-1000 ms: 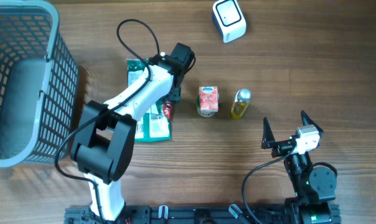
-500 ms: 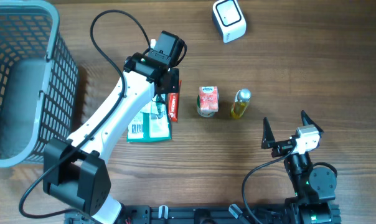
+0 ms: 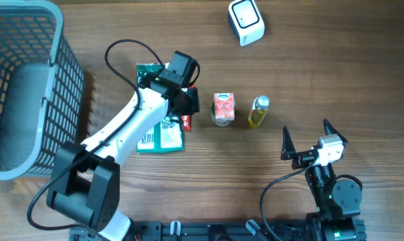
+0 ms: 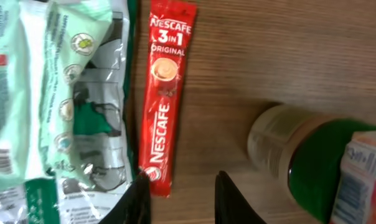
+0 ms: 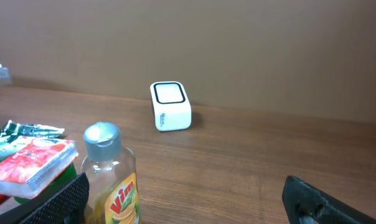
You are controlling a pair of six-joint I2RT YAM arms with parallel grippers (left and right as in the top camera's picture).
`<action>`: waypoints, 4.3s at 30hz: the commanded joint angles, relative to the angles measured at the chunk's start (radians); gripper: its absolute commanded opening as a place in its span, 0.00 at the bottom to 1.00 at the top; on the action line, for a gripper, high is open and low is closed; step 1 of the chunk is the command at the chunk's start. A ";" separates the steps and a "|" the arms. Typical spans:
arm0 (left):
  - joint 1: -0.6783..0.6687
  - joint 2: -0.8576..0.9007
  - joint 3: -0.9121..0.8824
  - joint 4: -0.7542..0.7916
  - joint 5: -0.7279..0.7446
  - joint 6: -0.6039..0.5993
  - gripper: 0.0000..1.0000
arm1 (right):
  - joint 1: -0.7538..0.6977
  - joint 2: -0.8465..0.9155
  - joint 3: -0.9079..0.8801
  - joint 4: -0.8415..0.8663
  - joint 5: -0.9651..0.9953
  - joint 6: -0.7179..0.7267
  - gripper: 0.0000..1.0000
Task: Scan the item barcode
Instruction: 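Release the sachets and withdraw the left gripper toward the basket, then reach the right gripper toward the yellow Vim bottle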
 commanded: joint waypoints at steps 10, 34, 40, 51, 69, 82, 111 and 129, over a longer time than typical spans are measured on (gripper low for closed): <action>-0.093 0.068 -0.072 0.057 -0.132 -0.014 0.19 | 0.003 0.001 -0.001 0.003 -0.014 0.019 1.00; -0.090 0.201 -0.067 0.078 -0.183 -0.010 0.16 | 0.003 0.001 -0.001 0.003 -0.014 0.019 1.00; -0.089 0.062 -0.029 0.068 -0.182 -0.010 0.26 | 0.003 0.001 -0.001 0.003 -0.014 0.019 1.00; 0.119 -0.292 0.024 0.066 -0.182 -0.010 0.35 | 0.003 0.001 -0.001 0.003 -0.014 0.019 1.00; 0.345 -0.309 0.024 -0.031 -0.182 -0.010 1.00 | 0.003 0.001 -0.001 0.003 -0.014 0.020 1.00; 0.345 -0.309 0.024 -0.031 -0.182 -0.010 1.00 | 0.003 0.001 0.011 0.007 -0.085 0.126 1.00; 0.345 -0.309 0.024 -0.031 -0.182 -0.010 1.00 | 0.003 1.321 1.655 -1.310 -0.285 0.178 0.90; 0.345 -0.309 0.024 -0.031 -0.182 -0.010 1.00 | 0.149 1.434 1.458 -1.221 -0.040 0.448 1.00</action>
